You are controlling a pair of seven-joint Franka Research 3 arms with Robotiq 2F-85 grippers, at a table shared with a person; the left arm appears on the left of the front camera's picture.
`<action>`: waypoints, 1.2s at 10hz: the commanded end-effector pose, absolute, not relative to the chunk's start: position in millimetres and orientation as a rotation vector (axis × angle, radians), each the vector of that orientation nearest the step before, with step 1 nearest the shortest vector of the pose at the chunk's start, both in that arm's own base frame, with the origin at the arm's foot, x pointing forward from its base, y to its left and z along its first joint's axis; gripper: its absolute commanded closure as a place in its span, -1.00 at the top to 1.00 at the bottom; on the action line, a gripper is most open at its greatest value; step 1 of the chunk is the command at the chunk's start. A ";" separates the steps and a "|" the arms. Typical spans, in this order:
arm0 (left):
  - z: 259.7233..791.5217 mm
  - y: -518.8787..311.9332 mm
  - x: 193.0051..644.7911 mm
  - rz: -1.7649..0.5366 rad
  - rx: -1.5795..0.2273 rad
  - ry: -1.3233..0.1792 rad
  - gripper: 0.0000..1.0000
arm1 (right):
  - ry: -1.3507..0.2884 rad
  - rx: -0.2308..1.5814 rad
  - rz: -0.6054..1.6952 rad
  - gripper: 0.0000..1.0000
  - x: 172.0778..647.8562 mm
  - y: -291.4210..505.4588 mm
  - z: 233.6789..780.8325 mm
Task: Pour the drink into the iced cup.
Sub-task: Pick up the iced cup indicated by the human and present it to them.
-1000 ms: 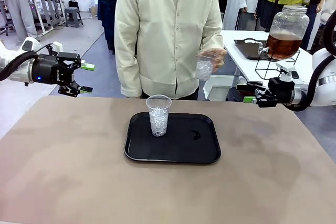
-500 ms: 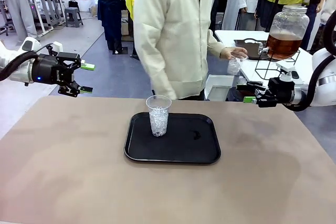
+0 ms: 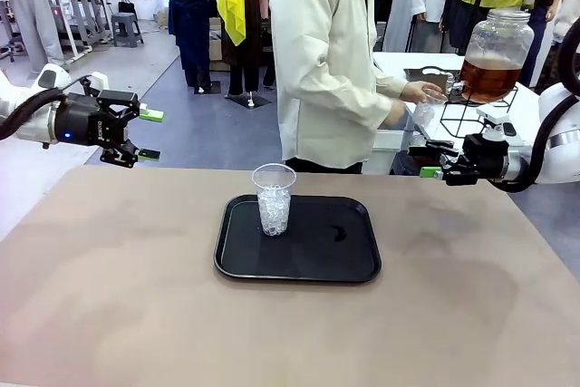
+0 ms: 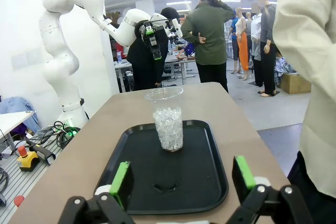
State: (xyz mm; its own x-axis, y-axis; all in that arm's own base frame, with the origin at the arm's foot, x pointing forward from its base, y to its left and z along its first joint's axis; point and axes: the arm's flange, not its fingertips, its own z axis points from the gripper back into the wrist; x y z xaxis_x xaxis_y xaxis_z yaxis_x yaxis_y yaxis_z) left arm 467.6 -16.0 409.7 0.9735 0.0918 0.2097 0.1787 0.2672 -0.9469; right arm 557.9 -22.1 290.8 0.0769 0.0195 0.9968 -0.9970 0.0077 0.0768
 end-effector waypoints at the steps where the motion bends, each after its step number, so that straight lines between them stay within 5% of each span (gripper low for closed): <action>1: 410.9 -16.6 467.8 -0.055 -1.306 -0.237 1.00 | -1.139 1.227 1.157 1.00 558.2 -21.0 292.9; 12: 410.9 -16.6 467.8 -0.055 -1.306 -0.237 1.00 | -1.139 1.227 1.157 1.00 558.2 -21.0 292.9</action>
